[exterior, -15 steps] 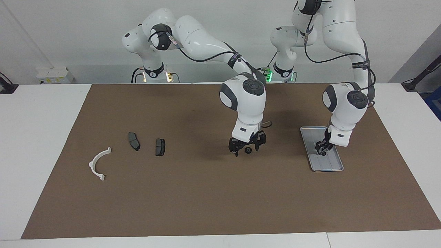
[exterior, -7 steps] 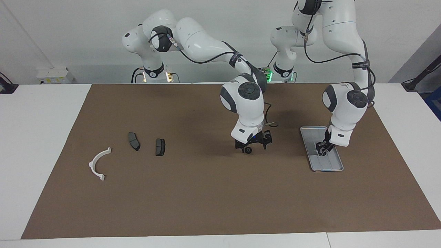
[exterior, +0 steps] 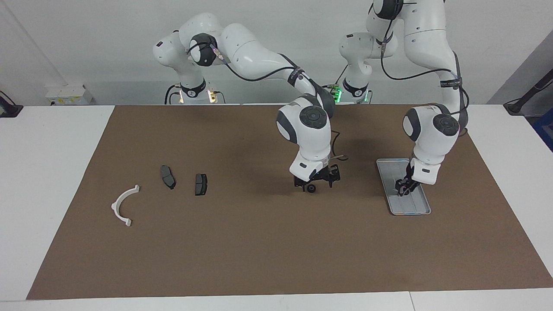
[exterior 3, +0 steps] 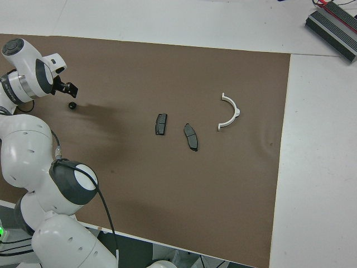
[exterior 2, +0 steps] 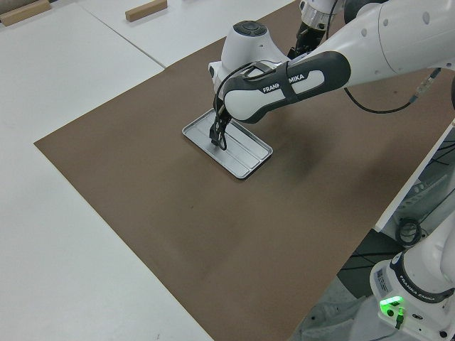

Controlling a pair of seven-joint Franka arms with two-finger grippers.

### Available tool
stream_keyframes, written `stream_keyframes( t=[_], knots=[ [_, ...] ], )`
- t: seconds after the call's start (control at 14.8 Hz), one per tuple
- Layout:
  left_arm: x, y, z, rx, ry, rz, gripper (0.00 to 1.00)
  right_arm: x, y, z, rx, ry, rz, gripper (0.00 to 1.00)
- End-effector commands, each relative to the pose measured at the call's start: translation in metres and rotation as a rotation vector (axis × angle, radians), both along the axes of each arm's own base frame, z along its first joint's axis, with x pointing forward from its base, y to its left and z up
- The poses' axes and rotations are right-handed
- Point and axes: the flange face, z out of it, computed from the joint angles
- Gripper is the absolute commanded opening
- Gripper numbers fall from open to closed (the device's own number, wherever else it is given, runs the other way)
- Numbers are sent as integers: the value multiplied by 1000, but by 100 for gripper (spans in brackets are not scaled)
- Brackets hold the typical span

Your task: Place bearing gear from tray to pile

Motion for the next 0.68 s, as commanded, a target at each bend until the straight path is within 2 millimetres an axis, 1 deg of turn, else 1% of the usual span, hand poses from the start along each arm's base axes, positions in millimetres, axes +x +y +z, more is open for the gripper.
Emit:
stream_keyframes(
  t=[0.0,0.07,0.2,0.34,0.41,0.54,0.61],
  knots=[
    [-3,1,-4,-10,-12,-9,41,-1,-4,-24,0,47,-33,100],
    [-3,1,-4,-9,-14,-10,38,-4,-3,-32,-4,58,-32,100],
    [-2,1,-3,-9,-21,-12,37,-8,-7,-50,-18,82,-34,100],
    [-3,0,-5,-9,-26,-14,35,-9,-9,-55,-21,89,-35,99],
    [-3,0,-5,-9,-26,-14,33,-10,-8,-54,-19,91,-34,95],
    [-3,0,-5,-9,-26,-14,28,-12,-4,-56,-10,97,-35,84],
    [-3,0,-4,-10,-28,-14,21,-13,-3,-55,-2,102,-35,74]
  ],
)
